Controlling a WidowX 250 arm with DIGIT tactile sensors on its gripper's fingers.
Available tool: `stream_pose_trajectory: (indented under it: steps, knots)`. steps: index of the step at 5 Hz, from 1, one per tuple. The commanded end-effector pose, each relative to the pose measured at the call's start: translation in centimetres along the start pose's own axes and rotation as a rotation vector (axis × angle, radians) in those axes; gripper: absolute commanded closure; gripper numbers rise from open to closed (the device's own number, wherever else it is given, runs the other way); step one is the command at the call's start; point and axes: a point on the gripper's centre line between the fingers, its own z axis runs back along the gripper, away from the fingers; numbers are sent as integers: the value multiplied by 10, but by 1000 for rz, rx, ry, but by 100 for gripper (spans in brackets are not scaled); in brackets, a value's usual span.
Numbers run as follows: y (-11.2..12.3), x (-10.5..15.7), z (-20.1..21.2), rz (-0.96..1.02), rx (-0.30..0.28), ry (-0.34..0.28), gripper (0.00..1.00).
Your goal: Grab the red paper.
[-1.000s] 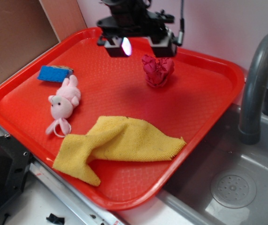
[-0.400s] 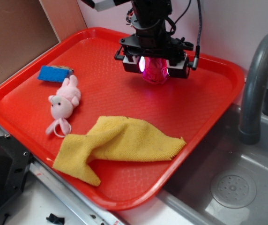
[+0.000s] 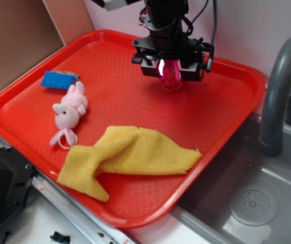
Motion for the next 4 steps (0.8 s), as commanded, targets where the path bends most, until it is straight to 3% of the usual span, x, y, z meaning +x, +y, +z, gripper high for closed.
stream_pose_trajectory:
  steps: [1, 3, 4]
  knots:
    - [13, 6, 30, -22, -24, 20, 100]
    - [42, -6, 110, -203, -91, 196, 100]
    - [58, -20, 149, -281, -106, 209, 100]
